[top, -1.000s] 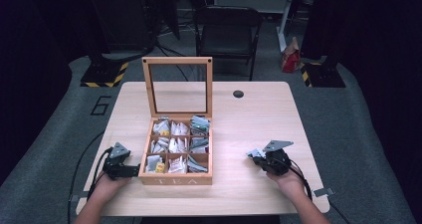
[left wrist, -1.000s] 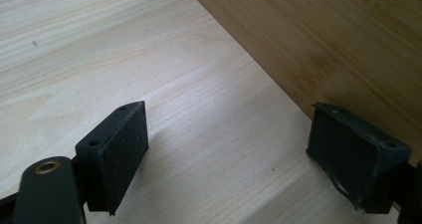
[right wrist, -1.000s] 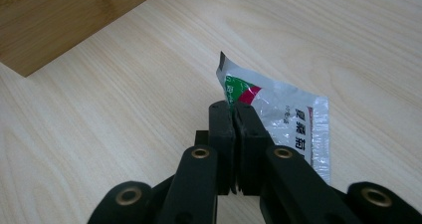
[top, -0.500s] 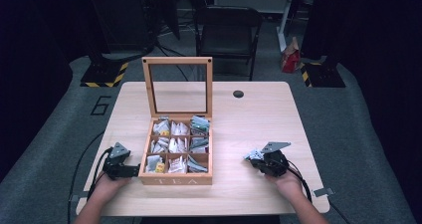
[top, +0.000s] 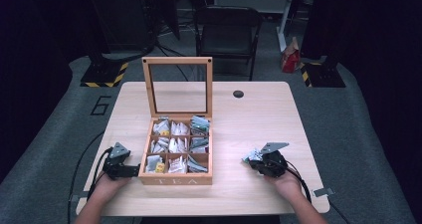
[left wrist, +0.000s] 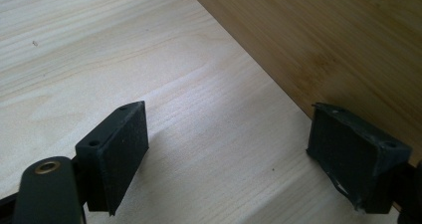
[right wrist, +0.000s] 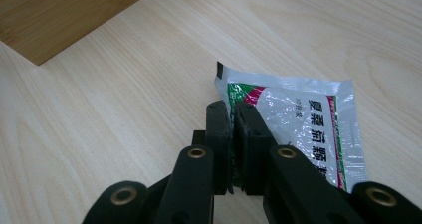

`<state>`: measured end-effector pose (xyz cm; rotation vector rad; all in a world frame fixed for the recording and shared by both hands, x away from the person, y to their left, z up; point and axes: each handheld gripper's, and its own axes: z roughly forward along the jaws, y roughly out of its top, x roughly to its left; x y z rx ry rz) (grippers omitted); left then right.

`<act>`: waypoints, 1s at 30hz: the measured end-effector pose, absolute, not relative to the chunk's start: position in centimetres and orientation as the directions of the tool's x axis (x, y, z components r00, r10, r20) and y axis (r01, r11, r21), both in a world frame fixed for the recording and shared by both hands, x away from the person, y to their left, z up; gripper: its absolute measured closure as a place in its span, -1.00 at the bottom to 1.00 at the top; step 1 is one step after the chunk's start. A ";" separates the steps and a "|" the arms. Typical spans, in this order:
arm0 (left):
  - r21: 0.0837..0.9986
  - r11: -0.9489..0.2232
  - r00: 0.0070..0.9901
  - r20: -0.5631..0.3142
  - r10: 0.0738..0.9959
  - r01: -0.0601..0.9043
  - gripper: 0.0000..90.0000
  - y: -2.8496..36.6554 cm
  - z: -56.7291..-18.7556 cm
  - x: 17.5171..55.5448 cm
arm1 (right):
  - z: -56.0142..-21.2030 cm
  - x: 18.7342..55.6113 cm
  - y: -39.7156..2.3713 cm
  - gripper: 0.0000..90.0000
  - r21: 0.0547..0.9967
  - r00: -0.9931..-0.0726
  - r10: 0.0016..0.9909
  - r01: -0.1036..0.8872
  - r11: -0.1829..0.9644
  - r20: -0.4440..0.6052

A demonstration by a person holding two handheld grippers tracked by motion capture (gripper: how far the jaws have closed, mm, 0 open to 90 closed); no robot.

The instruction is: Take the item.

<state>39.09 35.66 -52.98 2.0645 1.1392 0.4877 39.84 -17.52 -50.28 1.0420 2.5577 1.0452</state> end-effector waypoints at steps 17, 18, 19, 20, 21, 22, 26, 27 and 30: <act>0.741 -0.353 0.538 -0.014 0.843 0.571 -0.65 35.7 -53.0 39.1 | -49.2 39.5 -17.5 0.36 0.720 -0.730 0.676 0.524 0.455 0.104; 0.740 -0.356 0.540 -0.012 0.841 0.571 -0.65 35.7 -53.0 39.1 | -49.1 39.5 -17.6 0.34 0.723 -0.733 0.673 0.519 0.455 0.103; 0.742 -0.352 0.538 -0.015 0.843 0.571 -0.65 35.7 -53.0 39.1 | -49.0 39.5 -17.7 0.32 0.727 -0.726 0.679 0.525 0.443 0.110; 0.741 -0.353 0.539 -0.014 0.842 0.571 -0.65 35.7 -53.0 39.1 | -49.0 39.5 -17.8 0.30 0.731 -0.721 0.685 0.522 0.440 0.103; 0.742 -0.351 0.538 -0.015 0.843 0.571 -0.65 35.7 -53.0 39.1 | -48.9 39.5 -17.9 0.28 0.736 -0.719 0.687 0.520 0.434 0.103; 0.741 -0.353 0.539 -0.014 0.842 0.571 -0.65 35.7 -53.0 39.1 | -48.8 39.5 -18.0 0.26 0.737 -0.714 0.693 0.522 0.429 0.102; 0.742 -0.352 0.538 -0.015 0.843 0.571 -0.65 35.7 -53.0 39.1 | -48.6 39.6 -18.6 0.22 0.747 -0.695 0.710 0.531 0.401 0.113; 0.741 -0.352 0.538 -0.014 0.843 0.571 -0.65 35.7 -53.0 39.1 | -48.6 39.6 -18.8 0.20 0.748 -0.691 0.714 0.532 0.397 0.113; 0.741 -0.353 0.538 -0.014 0.843 0.571 -0.65 35.7 -53.0 39.1 | -48.6 39.7 -19.1 0.19 0.749 -0.678 0.726 0.539 0.385 0.115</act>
